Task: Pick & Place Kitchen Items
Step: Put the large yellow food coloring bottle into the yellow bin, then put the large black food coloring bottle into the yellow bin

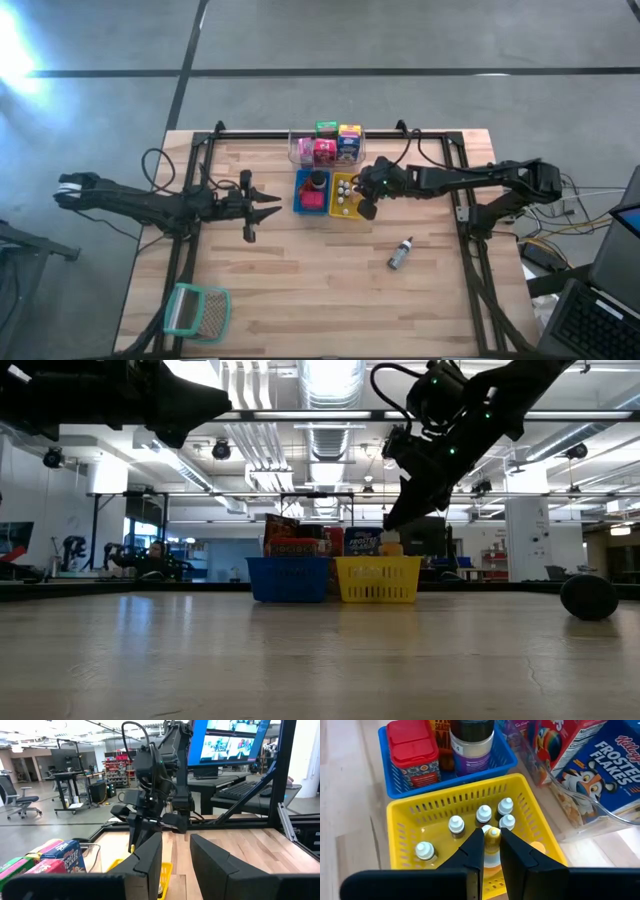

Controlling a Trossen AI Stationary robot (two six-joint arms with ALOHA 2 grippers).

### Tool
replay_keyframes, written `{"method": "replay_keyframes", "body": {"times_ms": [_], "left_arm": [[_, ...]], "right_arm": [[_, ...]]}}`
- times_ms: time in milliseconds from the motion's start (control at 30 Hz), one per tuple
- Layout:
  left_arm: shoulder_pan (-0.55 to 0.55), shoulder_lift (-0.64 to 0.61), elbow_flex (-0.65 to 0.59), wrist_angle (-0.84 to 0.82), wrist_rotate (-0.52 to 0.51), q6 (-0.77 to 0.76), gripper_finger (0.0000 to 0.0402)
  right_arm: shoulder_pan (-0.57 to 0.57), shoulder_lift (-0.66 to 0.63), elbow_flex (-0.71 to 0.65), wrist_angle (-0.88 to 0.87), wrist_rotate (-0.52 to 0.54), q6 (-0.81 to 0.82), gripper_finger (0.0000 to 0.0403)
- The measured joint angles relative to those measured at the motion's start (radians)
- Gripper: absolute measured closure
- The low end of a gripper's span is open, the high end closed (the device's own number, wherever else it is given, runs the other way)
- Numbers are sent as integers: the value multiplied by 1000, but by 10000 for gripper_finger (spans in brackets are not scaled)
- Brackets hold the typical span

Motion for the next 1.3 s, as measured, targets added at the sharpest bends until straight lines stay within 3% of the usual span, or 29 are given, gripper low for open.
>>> {"method": "replay_keyframes", "body": {"times_ms": [300, 800, 1167, 1300], "left_arm": [[0, 0, 0, 0, 0, 2, 293], [-1, 0, 0, 0, 0, 3, 293], [-1, 0, 0, -10, 0, -6, 293], [0, 0, 0, -60, -100, -93, 293]], "right_arm": [[-5, 4, 0, 8, -2, -17, 358], [-5, -18, 2, -1, 1, -33, 259], [-2, -218, 27, -41, 1, -52, 232], [17, -304, 64, -184, 1, -15, 235]]}}
